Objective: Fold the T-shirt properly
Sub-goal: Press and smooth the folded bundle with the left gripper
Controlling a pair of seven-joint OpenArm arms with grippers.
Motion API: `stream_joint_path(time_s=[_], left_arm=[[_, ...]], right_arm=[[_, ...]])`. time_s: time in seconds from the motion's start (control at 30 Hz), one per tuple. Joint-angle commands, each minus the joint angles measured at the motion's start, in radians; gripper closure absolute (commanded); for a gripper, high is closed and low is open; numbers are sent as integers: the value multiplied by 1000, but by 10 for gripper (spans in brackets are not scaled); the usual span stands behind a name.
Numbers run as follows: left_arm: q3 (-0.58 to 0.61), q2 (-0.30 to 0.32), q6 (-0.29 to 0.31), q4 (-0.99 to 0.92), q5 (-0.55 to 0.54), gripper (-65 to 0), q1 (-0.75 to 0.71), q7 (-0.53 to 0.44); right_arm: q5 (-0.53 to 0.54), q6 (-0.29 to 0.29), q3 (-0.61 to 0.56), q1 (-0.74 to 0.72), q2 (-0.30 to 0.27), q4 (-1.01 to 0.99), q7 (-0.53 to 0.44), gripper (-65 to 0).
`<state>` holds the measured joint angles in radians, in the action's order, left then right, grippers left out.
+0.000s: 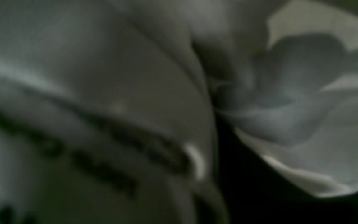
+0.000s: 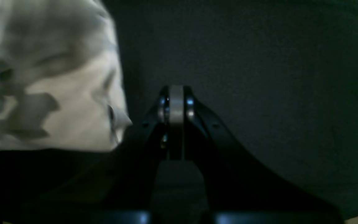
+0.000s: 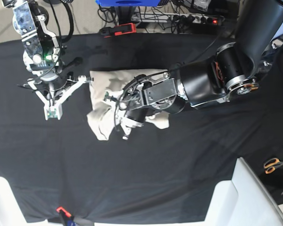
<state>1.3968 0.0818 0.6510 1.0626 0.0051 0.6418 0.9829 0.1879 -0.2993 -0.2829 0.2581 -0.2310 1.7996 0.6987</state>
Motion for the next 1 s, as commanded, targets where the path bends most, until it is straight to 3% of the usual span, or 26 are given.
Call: stream_joint_path(time_s=[0.0,0.2,0.57,0.97], left_arm=[[-6,-20,16,8,6,0,20,-9],[-7,-23,22,-11,11,0,25,-14],[-7,-24,23,-81,12,0,33,-85],[-7,-24,22,-92,12,0,62,-97]], right_arm=[[-6,-7,27,-12,-5,18,-21,-6],[-6,-7,81,-6,-5,16,-20,-6],[-6,-7,80,-10,-5,16,-20,-6],[-6,-7,80,-10,-5,15,-20,-6]])
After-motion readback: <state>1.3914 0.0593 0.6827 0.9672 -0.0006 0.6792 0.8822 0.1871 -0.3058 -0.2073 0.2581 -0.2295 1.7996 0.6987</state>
